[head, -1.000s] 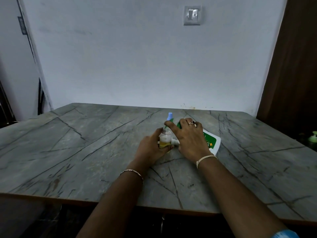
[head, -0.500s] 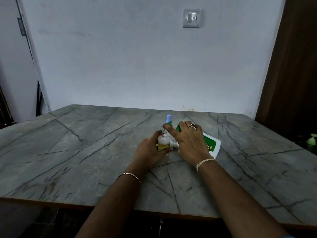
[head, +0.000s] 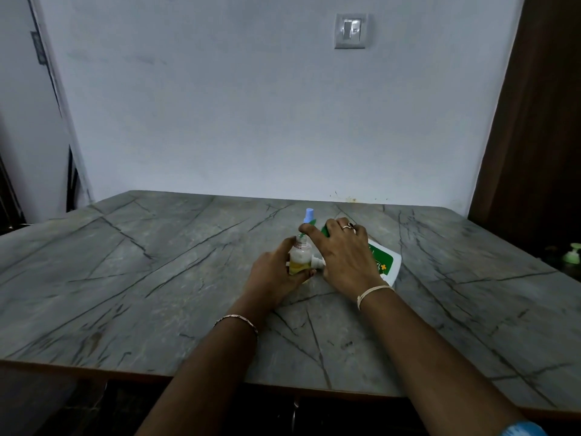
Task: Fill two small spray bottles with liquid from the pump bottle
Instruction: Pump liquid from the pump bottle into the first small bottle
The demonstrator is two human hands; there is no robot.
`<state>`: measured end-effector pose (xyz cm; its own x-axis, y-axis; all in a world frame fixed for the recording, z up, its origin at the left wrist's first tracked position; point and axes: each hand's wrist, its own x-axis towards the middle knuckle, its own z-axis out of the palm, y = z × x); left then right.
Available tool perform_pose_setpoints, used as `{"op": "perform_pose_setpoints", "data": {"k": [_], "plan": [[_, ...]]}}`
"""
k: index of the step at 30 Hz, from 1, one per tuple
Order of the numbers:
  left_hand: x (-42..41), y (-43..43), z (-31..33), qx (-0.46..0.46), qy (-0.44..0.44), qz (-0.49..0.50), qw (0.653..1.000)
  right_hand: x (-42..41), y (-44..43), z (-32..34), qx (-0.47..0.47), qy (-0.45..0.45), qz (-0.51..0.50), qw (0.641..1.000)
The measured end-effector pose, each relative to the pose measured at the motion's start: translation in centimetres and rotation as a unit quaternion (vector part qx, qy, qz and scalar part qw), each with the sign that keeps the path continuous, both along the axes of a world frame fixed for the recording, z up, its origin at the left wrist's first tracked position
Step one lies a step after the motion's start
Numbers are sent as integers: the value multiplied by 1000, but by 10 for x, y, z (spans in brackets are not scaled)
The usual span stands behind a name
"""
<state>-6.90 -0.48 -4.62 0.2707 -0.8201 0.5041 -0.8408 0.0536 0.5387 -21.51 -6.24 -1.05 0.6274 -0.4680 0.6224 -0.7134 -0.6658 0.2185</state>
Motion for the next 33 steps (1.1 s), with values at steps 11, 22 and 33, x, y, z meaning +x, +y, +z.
{"op": "perform_pose_setpoints", "data": {"k": [11, 22, 33], "plan": [[-2, 1, 0, -25, 4, 19, 1000, 0, -3, -2, -27, 2, -13, 1000], [-3, 3, 2, -18, -8, 17, 1000, -5, -2, -4, -46, 20, -21, 999], [-3, 5, 3, -26, -16, 11, 999, -3, -3, -6, -63, -3, -8, 998]]}}
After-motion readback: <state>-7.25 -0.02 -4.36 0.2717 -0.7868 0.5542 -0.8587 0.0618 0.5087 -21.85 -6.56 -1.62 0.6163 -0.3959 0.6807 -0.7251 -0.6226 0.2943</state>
